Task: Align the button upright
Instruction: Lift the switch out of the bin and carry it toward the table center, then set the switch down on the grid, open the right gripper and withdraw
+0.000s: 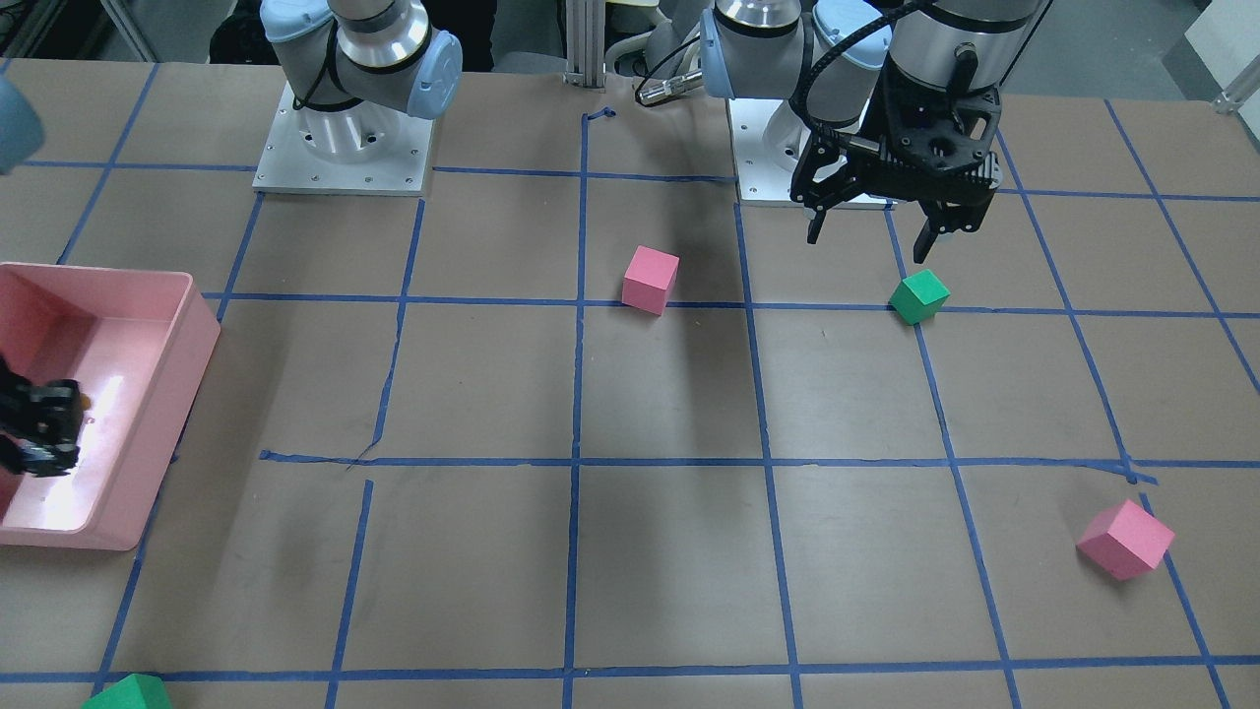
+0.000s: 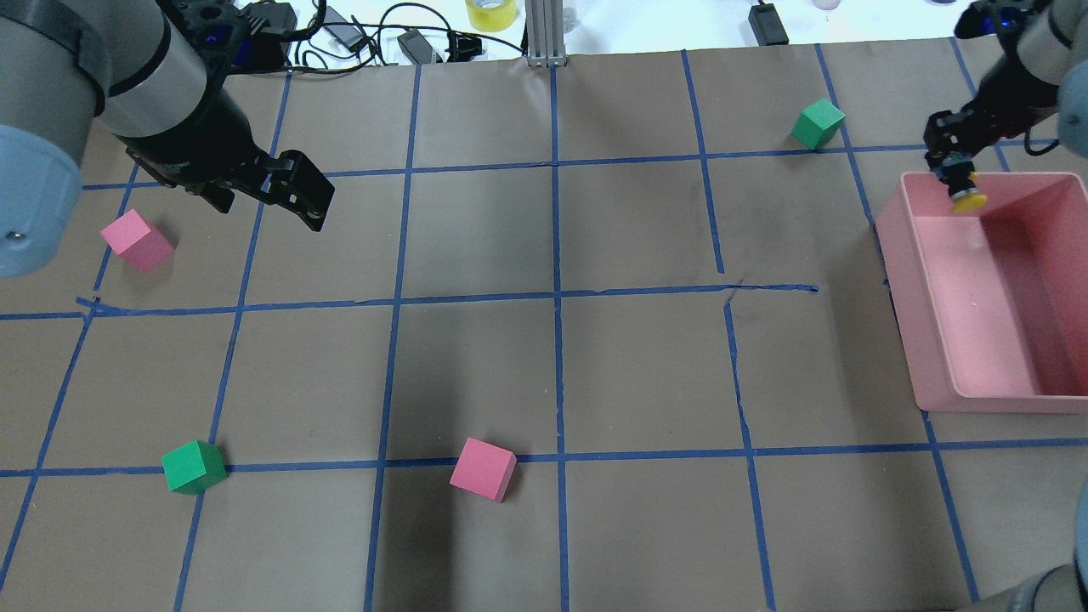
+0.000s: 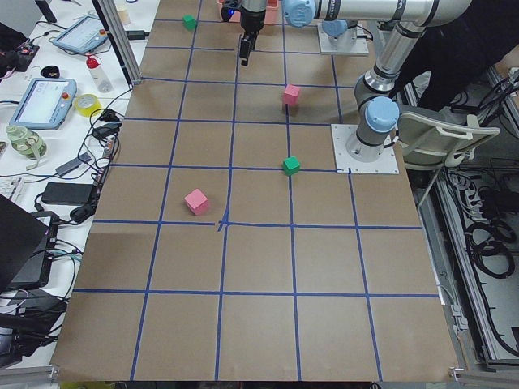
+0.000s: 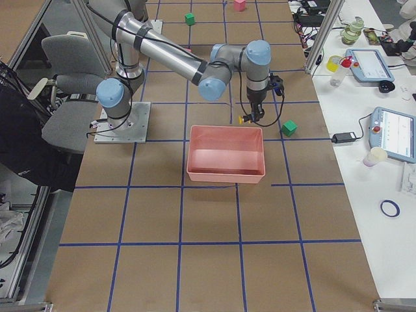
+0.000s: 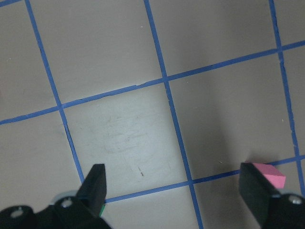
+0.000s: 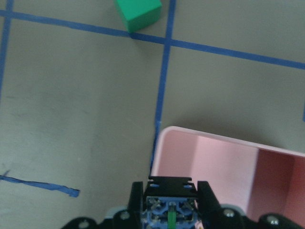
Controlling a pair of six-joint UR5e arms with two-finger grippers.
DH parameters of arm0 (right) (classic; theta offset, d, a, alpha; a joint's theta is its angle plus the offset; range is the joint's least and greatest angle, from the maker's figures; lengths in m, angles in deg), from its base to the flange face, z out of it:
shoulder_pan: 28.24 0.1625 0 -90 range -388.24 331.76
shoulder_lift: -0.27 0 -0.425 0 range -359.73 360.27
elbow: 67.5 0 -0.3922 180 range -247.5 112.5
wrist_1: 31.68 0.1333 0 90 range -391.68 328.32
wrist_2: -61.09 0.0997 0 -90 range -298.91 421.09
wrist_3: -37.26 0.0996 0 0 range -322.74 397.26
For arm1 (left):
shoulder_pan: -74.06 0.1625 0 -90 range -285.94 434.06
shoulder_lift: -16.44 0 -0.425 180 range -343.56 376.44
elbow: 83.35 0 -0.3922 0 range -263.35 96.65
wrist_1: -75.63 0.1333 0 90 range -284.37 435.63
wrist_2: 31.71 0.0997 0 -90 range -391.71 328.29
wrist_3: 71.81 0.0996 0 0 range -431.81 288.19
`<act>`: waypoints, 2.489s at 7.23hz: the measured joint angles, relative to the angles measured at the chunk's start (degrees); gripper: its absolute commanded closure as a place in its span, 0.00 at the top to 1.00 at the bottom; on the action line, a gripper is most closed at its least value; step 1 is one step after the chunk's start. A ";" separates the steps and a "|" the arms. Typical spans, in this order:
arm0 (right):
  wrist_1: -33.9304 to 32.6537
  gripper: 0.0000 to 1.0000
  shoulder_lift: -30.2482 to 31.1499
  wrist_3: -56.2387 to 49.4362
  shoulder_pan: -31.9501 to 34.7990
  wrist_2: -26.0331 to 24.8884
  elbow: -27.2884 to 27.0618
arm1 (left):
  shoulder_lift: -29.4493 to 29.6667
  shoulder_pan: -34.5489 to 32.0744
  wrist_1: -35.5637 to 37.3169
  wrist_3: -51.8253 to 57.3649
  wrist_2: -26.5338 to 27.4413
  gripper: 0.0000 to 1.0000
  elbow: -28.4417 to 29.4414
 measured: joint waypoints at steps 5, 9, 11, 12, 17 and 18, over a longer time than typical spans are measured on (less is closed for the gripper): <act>-5.23 0.00 -6.39 38.81 29.45 1.39 0.38 | -0.01 0.00 0.00 -0.01 0.00 1.00 0.00; -10.73 0.00 -16.37 50.76 40.06 0.76 4.22 | -0.01 0.00 0.00 -0.02 0.00 1.00 0.00; -10.84 0.00 -17.93 49.59 41.03 0.60 3.90 | -0.01 0.00 0.00 -0.02 0.00 1.00 0.00; -10.76 0.00 -18.16 48.28 41.20 0.60 3.42 | -0.01 0.00 0.00 -0.01 0.00 1.00 0.00; -10.75 0.27 -17.79 47.18 41.30 1.41 0.27 | -0.01 0.00 0.00 -0.02 0.00 1.00 0.00; -10.82 0.71 -17.77 46.74 41.30 1.45 0.07 | -0.01 0.00 0.00 -0.01 0.00 1.00 0.00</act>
